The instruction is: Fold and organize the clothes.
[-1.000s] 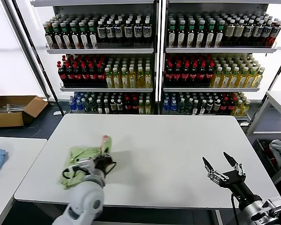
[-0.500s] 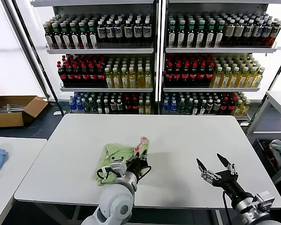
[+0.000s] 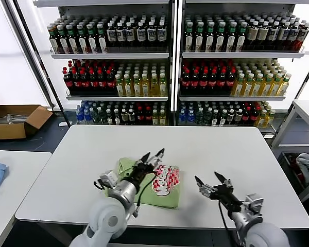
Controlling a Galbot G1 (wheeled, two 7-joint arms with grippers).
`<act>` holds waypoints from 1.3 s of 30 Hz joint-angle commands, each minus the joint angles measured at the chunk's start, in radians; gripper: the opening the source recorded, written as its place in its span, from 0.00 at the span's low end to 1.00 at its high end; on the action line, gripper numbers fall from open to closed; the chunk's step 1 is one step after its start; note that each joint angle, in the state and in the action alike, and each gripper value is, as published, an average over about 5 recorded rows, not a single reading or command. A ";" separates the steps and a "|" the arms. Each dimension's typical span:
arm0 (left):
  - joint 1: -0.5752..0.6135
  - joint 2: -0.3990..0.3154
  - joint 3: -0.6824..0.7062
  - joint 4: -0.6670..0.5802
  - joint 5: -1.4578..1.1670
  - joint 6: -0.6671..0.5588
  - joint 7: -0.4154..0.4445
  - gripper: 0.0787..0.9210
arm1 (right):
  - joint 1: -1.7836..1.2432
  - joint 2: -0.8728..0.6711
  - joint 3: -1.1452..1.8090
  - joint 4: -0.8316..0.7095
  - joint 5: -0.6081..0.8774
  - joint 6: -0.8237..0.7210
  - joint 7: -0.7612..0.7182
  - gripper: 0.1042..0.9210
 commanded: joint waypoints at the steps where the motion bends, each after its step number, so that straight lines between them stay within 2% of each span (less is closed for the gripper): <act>1: 0.121 0.120 -0.261 -0.097 0.086 -0.074 0.144 0.80 | 0.258 -0.001 -0.424 -0.192 0.058 -0.137 0.085 0.88; 5: 0.164 0.101 -0.286 -0.138 0.099 -0.061 0.196 0.88 | 0.350 0.012 -0.514 -0.240 0.073 -0.160 0.055 0.88; 11: 0.202 0.073 -0.297 -0.179 0.121 -0.041 0.238 0.88 | 0.433 0.024 -0.555 -0.263 0.095 -0.157 0.072 0.84; 15: 0.228 0.067 -0.325 -0.195 0.135 -0.022 0.275 0.88 | 0.420 0.007 -0.520 -0.265 0.085 -0.147 0.061 0.72; 22: 0.222 0.069 -0.382 -0.190 0.129 -0.006 0.260 0.88 | 0.311 -0.103 -0.368 -0.232 -0.011 -0.083 -0.040 0.46; 34: 0.204 0.060 -0.406 -0.148 0.141 0.001 0.227 0.88 | 0.176 -0.369 -0.126 -0.248 0.067 0.018 -0.080 0.06; 36: 0.203 0.055 -0.400 -0.145 0.149 0.001 0.227 0.88 | 0.164 -0.378 -0.117 -0.248 0.056 0.046 -0.085 0.04; 39: 0.202 0.045 -0.389 -0.139 0.162 0.001 0.227 0.88 | 0.151 -0.352 -0.110 -0.226 0.008 0.084 -0.077 0.08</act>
